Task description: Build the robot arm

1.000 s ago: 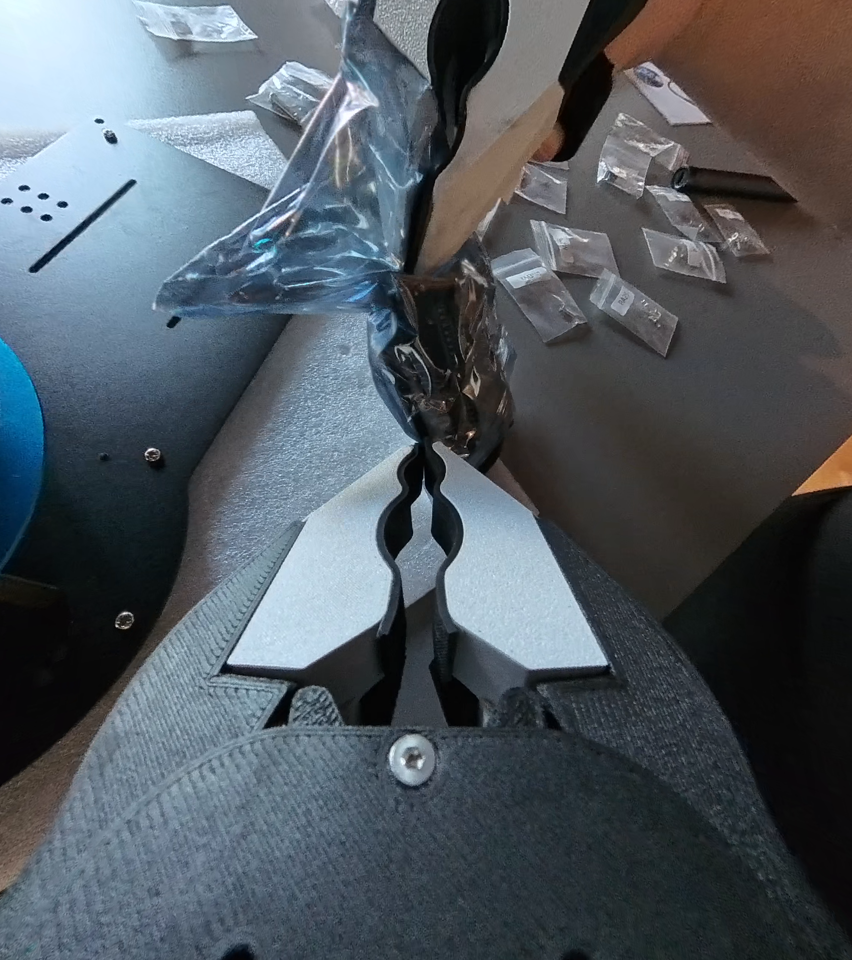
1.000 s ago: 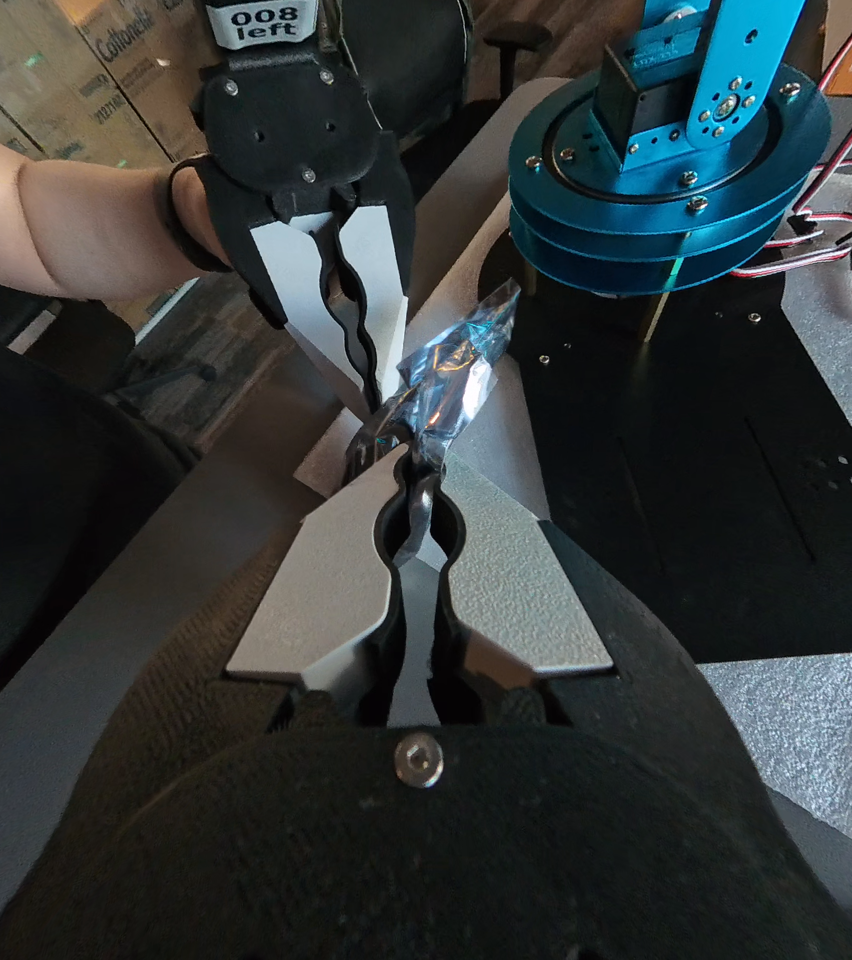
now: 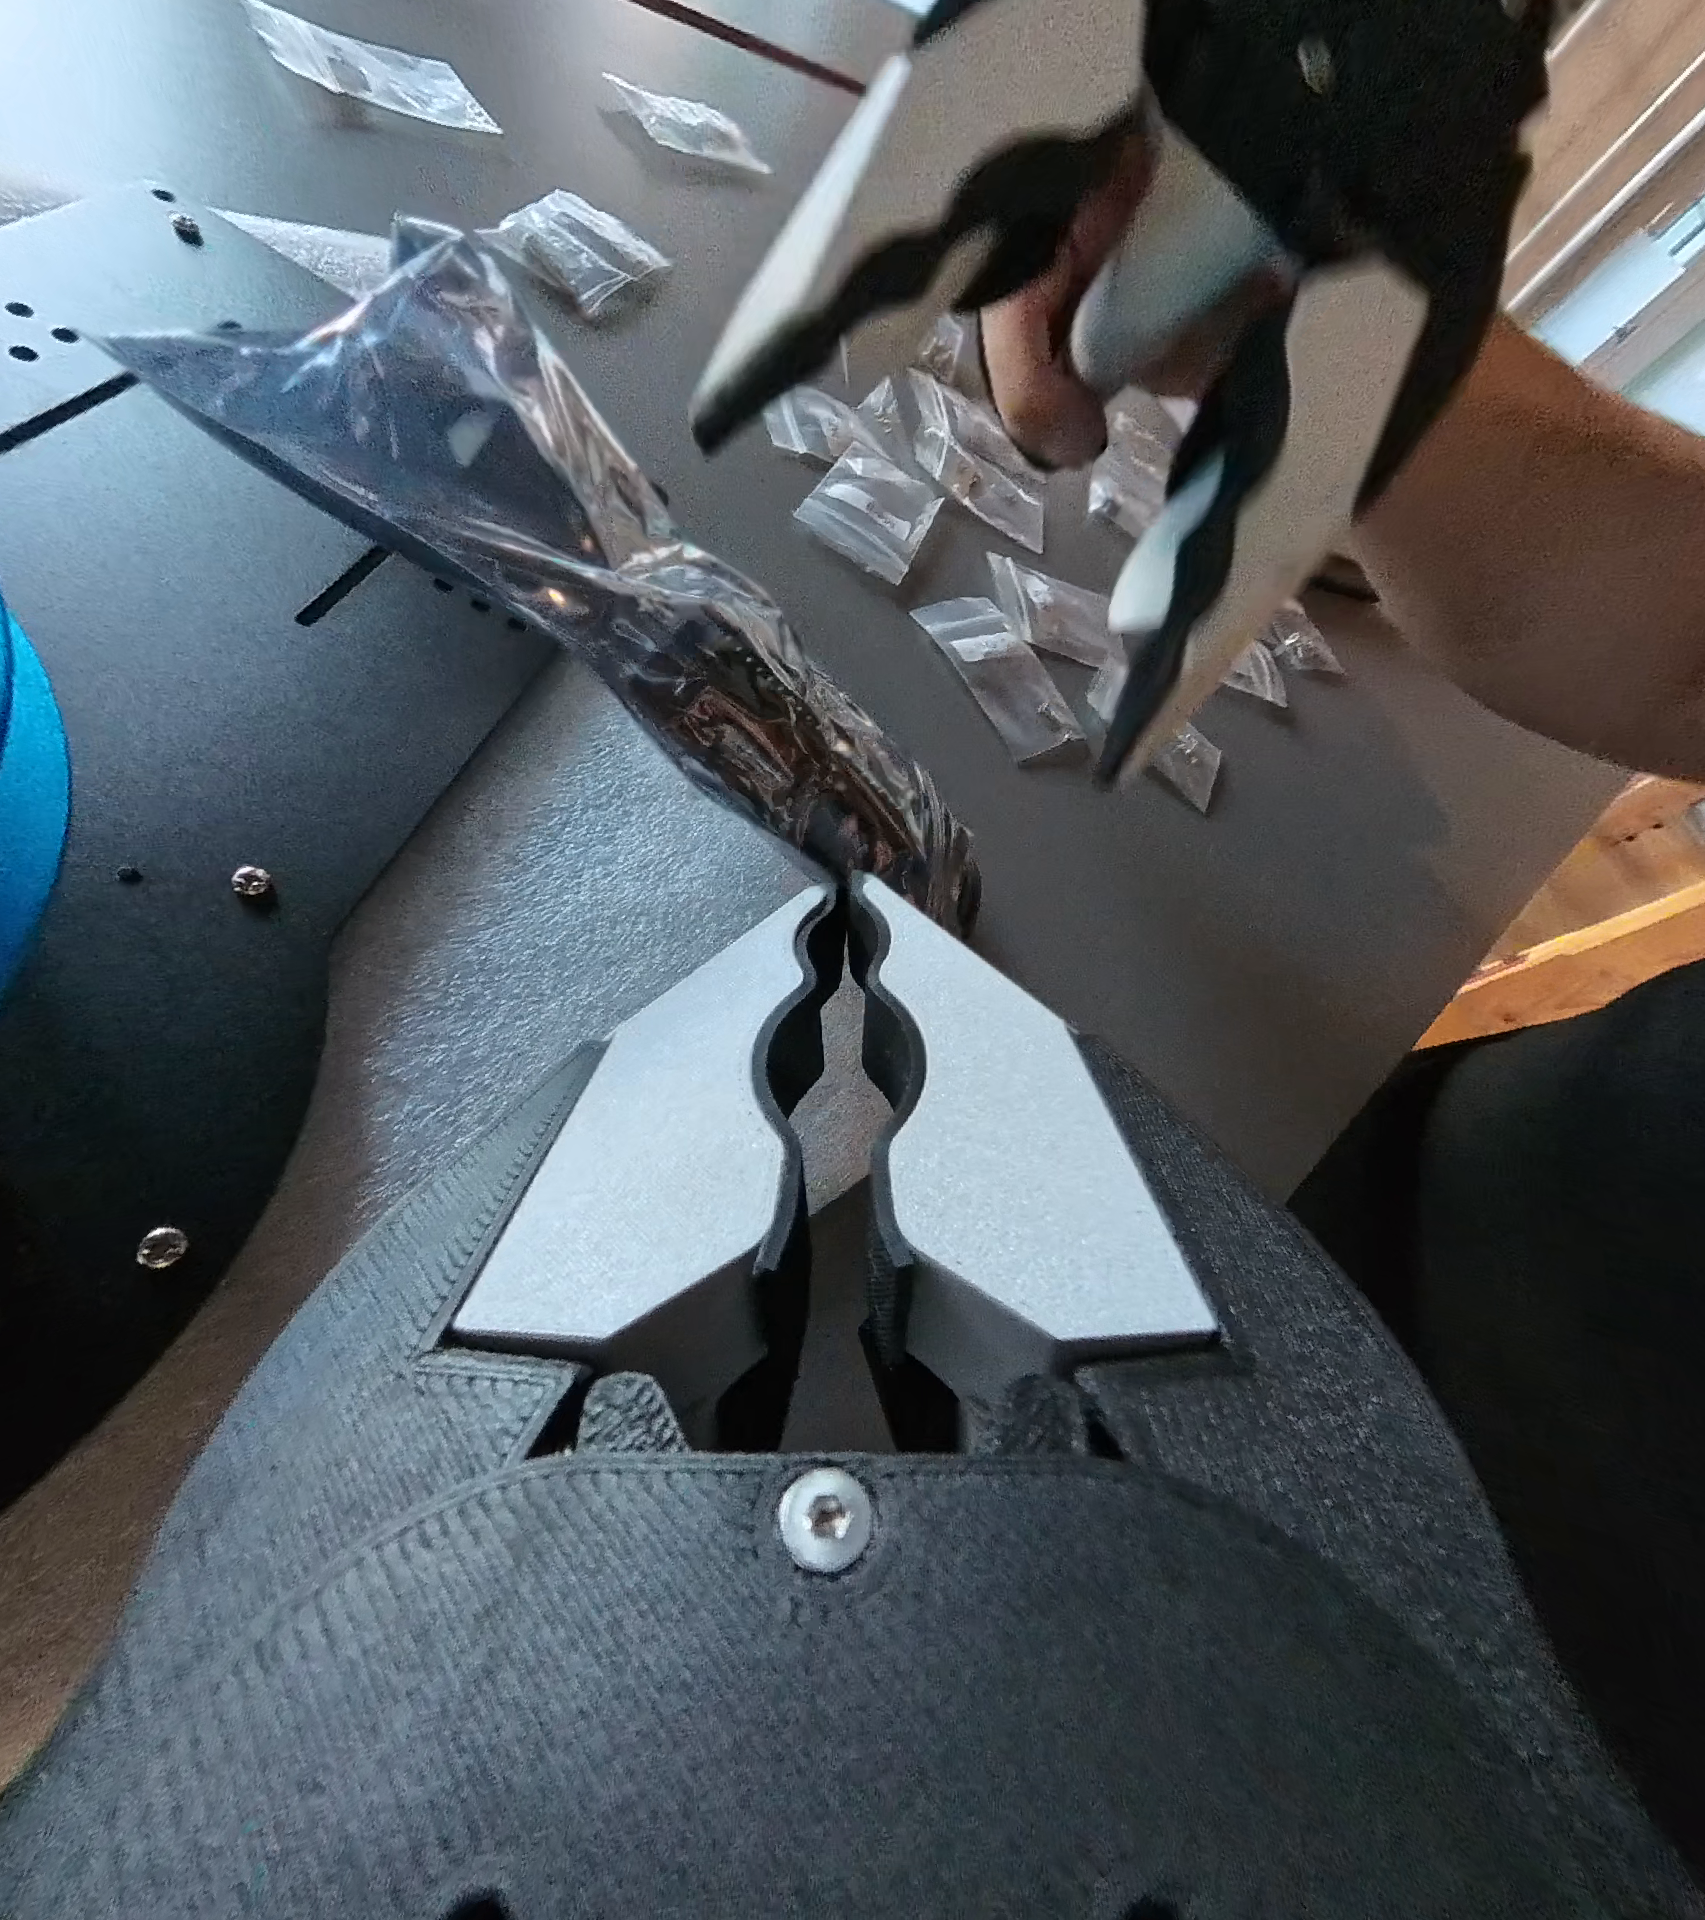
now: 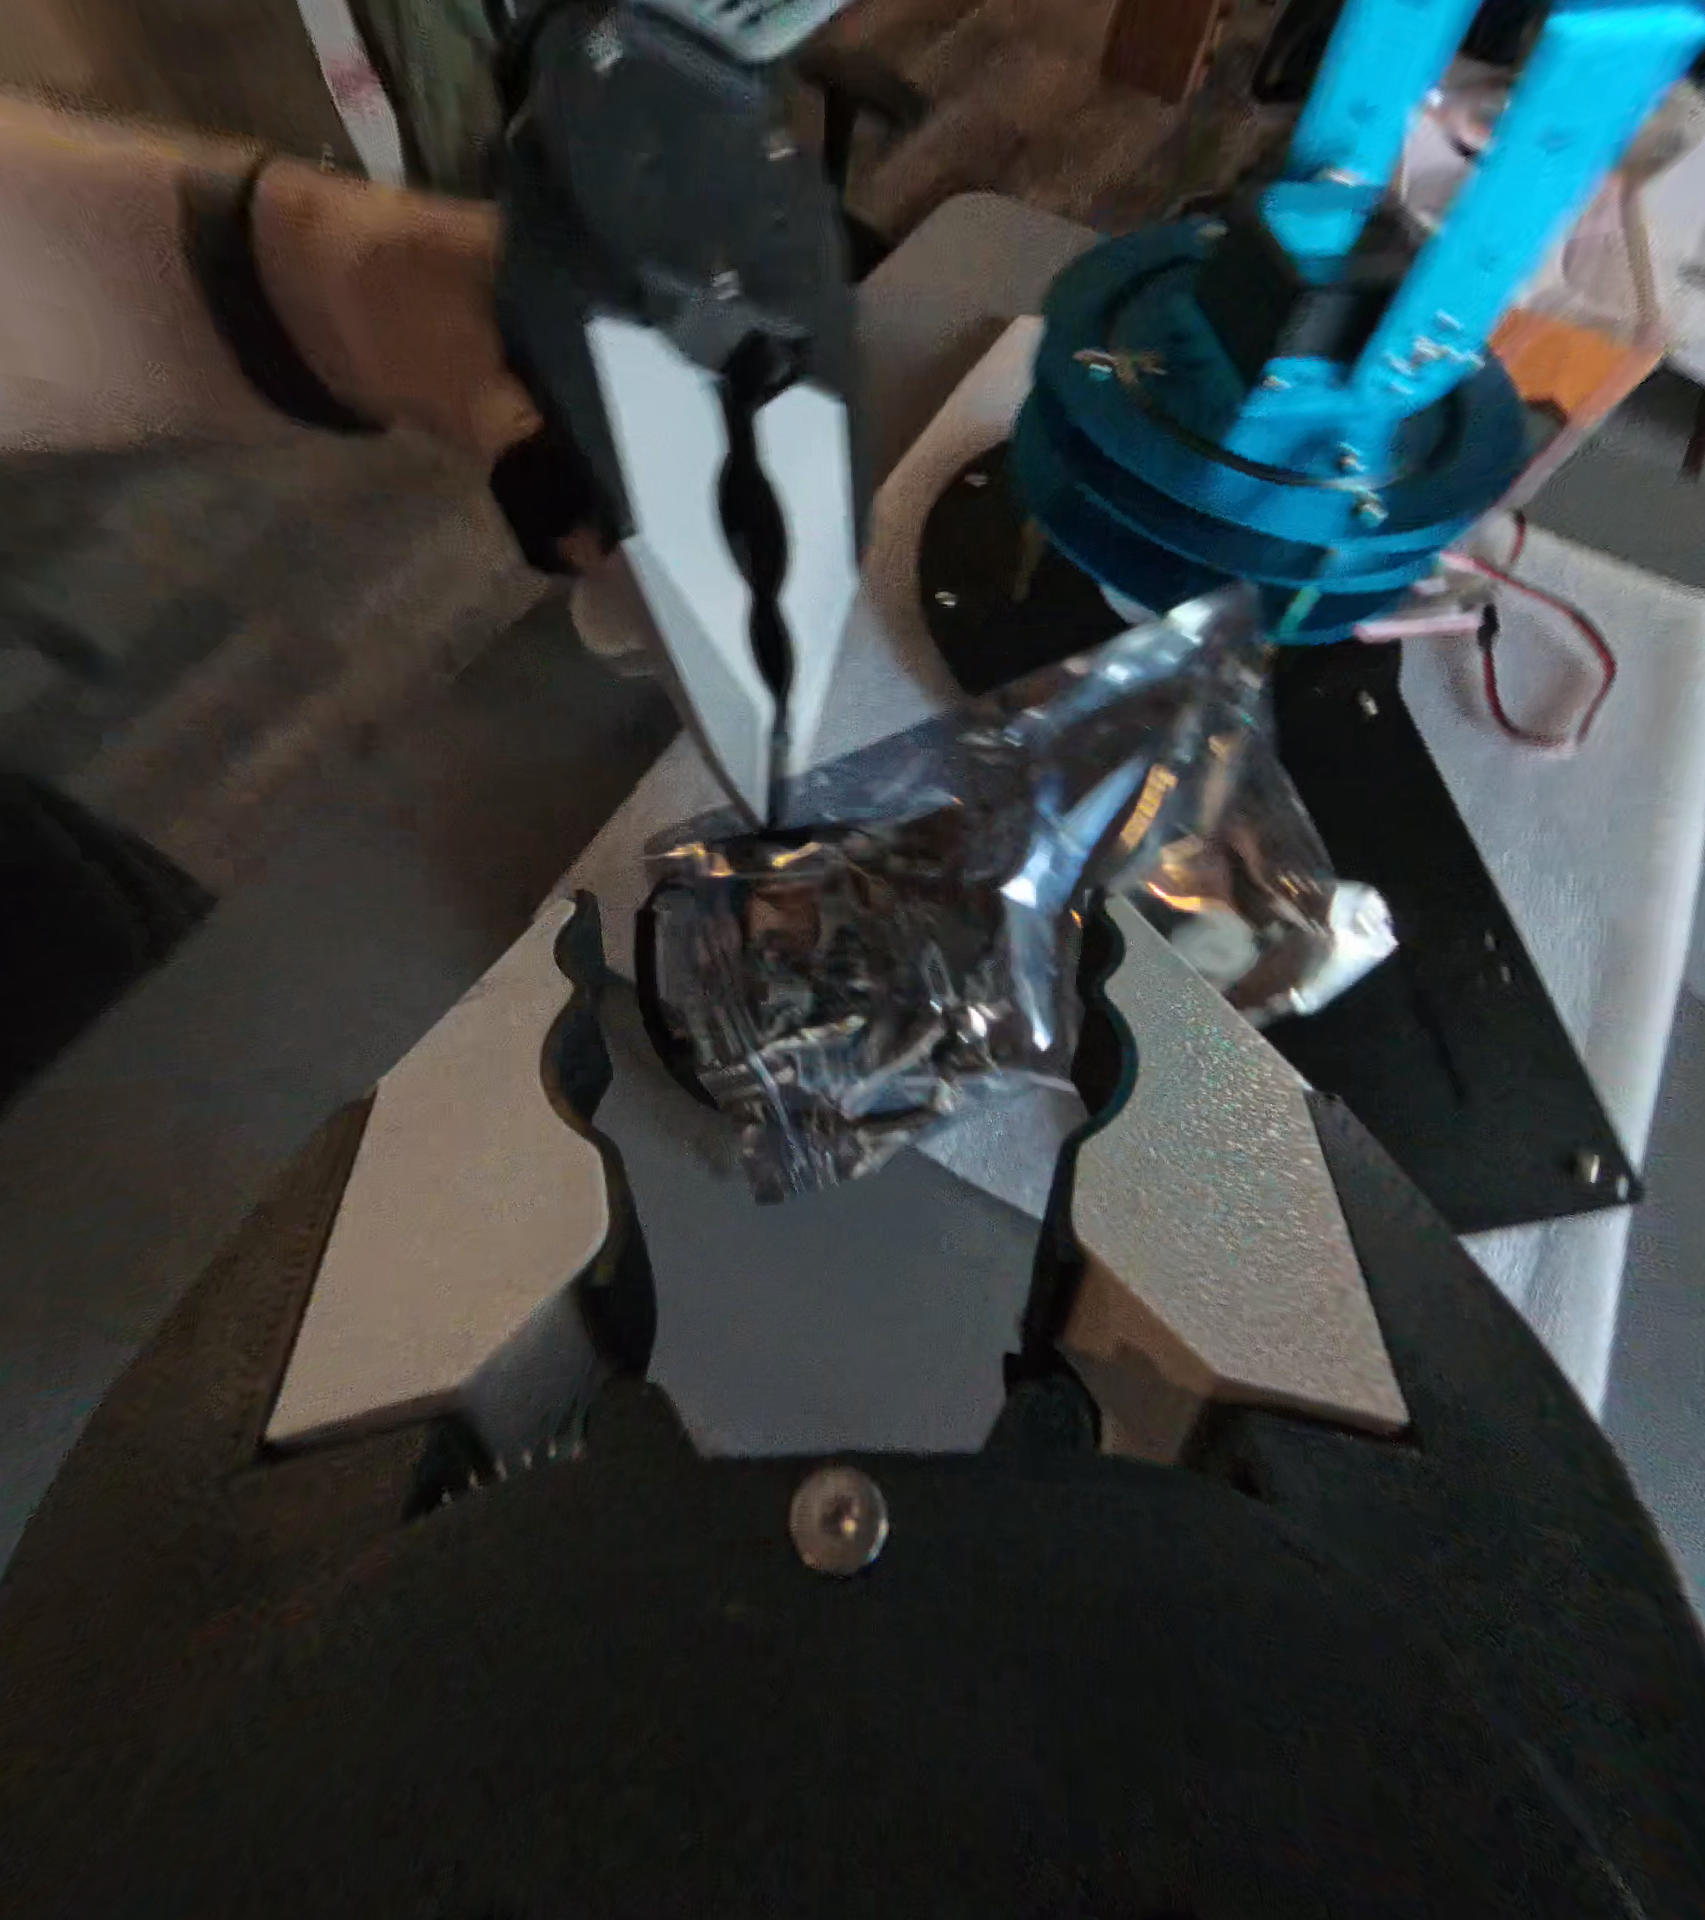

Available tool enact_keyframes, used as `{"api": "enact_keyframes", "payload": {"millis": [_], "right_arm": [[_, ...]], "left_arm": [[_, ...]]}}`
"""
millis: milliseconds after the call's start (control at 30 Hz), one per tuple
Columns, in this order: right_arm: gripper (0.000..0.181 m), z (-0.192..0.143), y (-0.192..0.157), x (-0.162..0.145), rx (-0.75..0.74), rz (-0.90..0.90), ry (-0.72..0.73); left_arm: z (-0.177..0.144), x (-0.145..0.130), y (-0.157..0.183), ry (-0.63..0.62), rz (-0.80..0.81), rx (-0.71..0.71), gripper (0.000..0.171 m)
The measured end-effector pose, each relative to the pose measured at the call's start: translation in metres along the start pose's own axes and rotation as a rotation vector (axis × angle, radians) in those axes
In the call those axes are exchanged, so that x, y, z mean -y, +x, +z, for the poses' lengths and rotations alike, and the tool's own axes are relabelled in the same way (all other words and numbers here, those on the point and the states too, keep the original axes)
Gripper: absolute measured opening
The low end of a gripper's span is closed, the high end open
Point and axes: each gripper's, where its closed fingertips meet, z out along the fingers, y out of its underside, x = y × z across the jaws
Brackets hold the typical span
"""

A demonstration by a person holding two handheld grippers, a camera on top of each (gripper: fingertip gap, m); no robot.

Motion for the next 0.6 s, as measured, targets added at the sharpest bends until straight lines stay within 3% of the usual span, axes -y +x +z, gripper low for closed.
{"api": "enact_keyframes", "payload": {"millis": [67,200,367,600], "right_arm": [[0.091,0.012,-0.013,0.002,-0.022,-0.114,-0.022],[0.049,0.019,-0.019,-0.001,-0.136,-0.355,-0.071],[0.040,0.026,-0.030,-0.019,-0.194,-0.495,-0.165],[0.031,0.016,-0.035,-0.015,-0.165,-0.399,-0.138]], "left_arm": [[0.000,0.001,-0.001,0.002,-0.005,-0.004,0.000],[0.002,0.001,-0.001,-0.012,-0.015,-0.006,0.000],[0.004,0.001,0.000,-0.018,-0.026,-0.008,0.000],[0.004,-0.001,0.001,-0.032,-0.025,-0.009,0.000]]}}
